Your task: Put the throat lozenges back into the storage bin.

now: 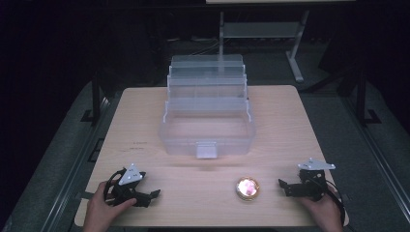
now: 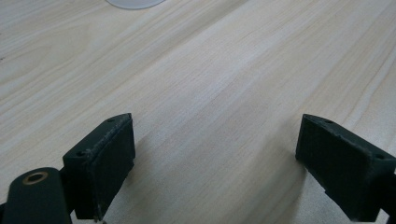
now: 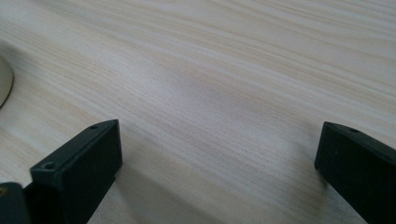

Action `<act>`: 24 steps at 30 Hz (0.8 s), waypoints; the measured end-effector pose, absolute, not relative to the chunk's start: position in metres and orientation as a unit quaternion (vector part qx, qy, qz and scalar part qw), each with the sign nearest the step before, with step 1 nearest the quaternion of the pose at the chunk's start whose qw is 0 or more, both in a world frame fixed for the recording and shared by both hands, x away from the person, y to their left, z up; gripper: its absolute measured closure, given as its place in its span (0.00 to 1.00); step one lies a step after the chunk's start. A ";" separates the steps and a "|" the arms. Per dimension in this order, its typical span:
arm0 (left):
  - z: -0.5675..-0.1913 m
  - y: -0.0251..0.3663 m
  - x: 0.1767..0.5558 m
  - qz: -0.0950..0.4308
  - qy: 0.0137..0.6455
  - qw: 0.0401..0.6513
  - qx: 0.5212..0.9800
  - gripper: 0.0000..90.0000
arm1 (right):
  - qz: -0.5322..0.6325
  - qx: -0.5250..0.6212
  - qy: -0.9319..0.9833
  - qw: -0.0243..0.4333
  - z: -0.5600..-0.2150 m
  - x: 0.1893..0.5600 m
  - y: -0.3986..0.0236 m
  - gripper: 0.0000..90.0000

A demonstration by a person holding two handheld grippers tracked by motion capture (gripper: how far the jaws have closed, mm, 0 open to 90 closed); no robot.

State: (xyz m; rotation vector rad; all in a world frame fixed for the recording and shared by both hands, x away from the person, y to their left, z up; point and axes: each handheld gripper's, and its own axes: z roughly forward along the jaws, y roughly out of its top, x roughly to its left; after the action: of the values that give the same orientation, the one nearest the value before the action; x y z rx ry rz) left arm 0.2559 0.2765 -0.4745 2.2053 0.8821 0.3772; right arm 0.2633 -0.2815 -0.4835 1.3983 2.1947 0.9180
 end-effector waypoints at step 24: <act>-0.474 0.276 0.256 0.147 0.342 0.360 0.855 0.12 | 0.320 0.489 0.795 0.160 -0.472 0.265 -0.283 0.00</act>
State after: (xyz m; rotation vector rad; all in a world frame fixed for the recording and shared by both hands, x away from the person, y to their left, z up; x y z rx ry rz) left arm 0.2558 0.2765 -0.4745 2.2046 0.8829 0.3782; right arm 0.2645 -0.2827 -0.4723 1.3983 2.2722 0.9151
